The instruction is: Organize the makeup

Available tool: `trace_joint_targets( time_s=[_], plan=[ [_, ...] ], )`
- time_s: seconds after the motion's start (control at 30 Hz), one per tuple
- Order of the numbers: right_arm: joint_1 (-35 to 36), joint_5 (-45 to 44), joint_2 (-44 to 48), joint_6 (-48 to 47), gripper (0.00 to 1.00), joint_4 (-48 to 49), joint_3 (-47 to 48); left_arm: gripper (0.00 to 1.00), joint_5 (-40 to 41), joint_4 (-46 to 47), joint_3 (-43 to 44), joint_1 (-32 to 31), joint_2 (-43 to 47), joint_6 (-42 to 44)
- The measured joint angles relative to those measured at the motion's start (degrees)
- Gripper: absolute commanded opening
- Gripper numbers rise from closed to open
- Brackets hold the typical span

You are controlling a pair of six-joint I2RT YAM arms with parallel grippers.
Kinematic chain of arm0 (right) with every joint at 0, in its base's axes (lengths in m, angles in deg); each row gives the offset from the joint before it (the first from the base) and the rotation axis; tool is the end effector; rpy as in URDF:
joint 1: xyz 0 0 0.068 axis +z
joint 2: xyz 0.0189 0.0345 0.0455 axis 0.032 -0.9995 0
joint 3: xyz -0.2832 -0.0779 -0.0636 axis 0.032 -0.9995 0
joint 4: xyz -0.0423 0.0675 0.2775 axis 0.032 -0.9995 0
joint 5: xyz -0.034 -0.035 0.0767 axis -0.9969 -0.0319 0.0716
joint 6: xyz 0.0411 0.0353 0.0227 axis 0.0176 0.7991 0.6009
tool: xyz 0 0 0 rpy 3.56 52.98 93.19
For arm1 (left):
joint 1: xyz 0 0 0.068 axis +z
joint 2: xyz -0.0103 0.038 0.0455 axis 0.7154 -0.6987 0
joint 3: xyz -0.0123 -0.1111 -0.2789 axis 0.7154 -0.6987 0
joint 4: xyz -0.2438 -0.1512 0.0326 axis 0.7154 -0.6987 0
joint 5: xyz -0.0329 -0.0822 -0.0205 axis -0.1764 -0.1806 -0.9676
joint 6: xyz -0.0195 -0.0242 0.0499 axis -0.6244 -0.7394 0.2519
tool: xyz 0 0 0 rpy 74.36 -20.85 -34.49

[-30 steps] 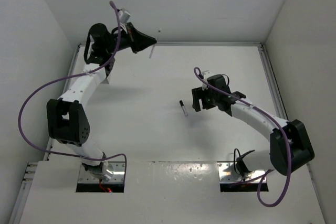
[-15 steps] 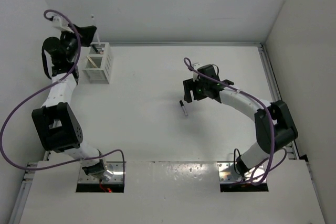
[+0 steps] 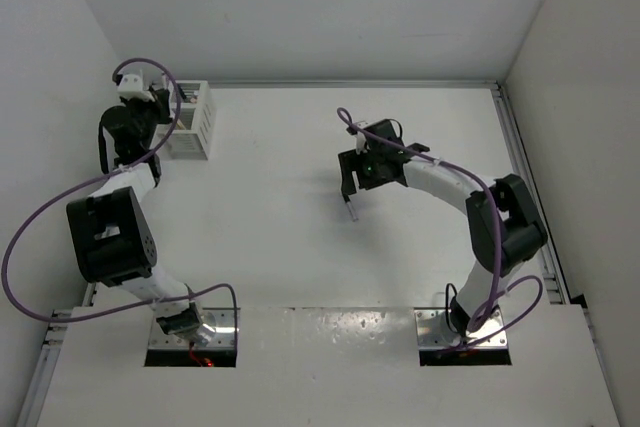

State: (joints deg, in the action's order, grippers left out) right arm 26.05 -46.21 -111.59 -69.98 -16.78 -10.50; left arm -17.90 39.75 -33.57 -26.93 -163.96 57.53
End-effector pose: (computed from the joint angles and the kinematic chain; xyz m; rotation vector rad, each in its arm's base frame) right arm 0.3445 0.1879 0.1962 -0.2795 2.5351 0.4683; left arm 0.3800 0.1122 0.3059 -0.0463 1.4488 -0.1476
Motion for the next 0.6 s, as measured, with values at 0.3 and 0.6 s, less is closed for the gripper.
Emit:
trace_joint_targets(
  time_s=[0.3,0.6],
  plan=[
    [0.0,0.3,-1.4,-0.3,0.71,-2.8,3.2,0.0,3.3,6.1,-0.7,0.0,-6.6,3.4],
    [0.0,0.1,-2.2,-0.2,0.71,-5.5,3.6,0.0,4.2,7.2,1.9,-1.1,-14.5,3.4]
  ],
)
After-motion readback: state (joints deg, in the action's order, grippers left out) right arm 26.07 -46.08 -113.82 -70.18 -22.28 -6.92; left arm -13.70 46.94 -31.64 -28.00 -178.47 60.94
